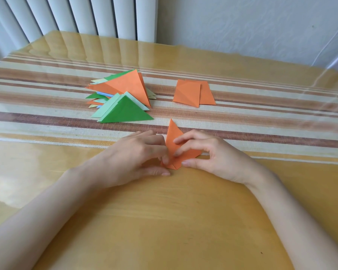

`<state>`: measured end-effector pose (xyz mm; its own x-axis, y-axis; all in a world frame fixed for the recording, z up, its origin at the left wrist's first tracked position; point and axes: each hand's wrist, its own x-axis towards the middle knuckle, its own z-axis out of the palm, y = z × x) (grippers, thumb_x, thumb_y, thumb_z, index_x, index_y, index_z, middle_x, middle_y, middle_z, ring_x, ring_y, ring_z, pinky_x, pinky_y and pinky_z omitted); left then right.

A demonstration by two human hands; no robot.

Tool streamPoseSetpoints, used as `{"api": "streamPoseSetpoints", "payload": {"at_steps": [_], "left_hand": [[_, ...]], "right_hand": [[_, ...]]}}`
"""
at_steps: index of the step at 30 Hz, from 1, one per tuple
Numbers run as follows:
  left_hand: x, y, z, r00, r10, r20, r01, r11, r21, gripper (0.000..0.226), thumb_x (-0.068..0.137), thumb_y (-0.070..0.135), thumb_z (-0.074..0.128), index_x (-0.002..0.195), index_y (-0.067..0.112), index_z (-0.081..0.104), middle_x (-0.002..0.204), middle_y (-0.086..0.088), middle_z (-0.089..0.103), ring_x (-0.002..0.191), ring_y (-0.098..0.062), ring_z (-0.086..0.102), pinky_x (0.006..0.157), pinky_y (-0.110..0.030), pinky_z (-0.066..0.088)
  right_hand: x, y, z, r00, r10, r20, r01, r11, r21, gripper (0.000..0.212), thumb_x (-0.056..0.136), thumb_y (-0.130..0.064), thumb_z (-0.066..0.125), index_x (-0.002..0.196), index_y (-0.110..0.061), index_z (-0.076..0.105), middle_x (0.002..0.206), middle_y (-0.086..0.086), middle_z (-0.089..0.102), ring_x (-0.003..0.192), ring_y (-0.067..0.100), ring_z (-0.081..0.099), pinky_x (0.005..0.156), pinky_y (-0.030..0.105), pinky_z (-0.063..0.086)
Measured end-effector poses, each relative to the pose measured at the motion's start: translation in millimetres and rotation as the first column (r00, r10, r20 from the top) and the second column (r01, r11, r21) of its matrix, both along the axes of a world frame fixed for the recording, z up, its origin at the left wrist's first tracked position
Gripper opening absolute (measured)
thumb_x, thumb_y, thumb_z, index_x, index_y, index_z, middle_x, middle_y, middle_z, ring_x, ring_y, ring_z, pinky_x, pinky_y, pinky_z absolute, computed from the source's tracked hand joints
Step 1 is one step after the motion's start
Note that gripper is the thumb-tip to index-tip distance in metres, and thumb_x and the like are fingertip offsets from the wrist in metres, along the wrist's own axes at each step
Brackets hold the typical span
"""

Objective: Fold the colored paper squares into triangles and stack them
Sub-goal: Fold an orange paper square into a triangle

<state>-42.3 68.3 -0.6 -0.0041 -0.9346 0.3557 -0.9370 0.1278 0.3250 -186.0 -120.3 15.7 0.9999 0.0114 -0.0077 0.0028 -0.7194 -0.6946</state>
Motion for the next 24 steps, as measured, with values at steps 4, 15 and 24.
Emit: {"api": "streamPoseSetpoints", "payload": {"at_steps": [4, 15, 24], "left_hand": [[1, 0, 0, 1.000, -0.008, -0.001, 0.008, 1.000, -0.025, 0.025, 0.092, 0.045, 0.052, 0.093, 0.023, 0.063, 0.090, 0.007, 0.058, 0.079, -0.011, 0.047, 0.067, -0.031, 0.046], [-7, 1, 7, 0.973, 0.030, 0.227, -0.010, 0.996, -0.088, 0.022, 0.092, 0.029, 0.055, 0.085, 0.015, 0.071, 0.081, -0.001, 0.065, 0.067, -0.024, 0.058, 0.056, -0.030, 0.049], [-13, 2, 7, 0.981, 0.166, 0.105, -0.165, 0.986, -0.016, 0.018, 0.083, 0.032, 0.050, 0.081, 0.018, 0.063, 0.078, 0.008, 0.060, 0.072, -0.015, 0.053, 0.067, -0.020, 0.036]], "right_hand": [[2, -1, -1, 1.000, 0.002, 0.018, -0.002, 1.000, 0.005, 0.017, 0.088, -0.020, 0.068, 0.100, -0.032, 0.069, 0.122, -0.022, 0.052, 0.119, -0.004, 0.046, 0.103, 0.018, 0.032], [0, 1, -1, 1.000, -0.023, -0.003, 0.023, 0.999, 0.035, 0.016, 0.086, -0.031, 0.068, 0.101, -0.035, 0.069, 0.121, -0.025, 0.052, 0.120, -0.003, 0.045, 0.099, 0.019, 0.037], [1, 2, -6, 0.992, -0.009, 0.127, 0.022, 0.995, -0.100, 0.022, 0.084, -0.026, 0.072, 0.106, -0.023, 0.070, 0.119, -0.014, 0.057, 0.116, 0.003, 0.050, 0.101, 0.030, 0.041]]}}
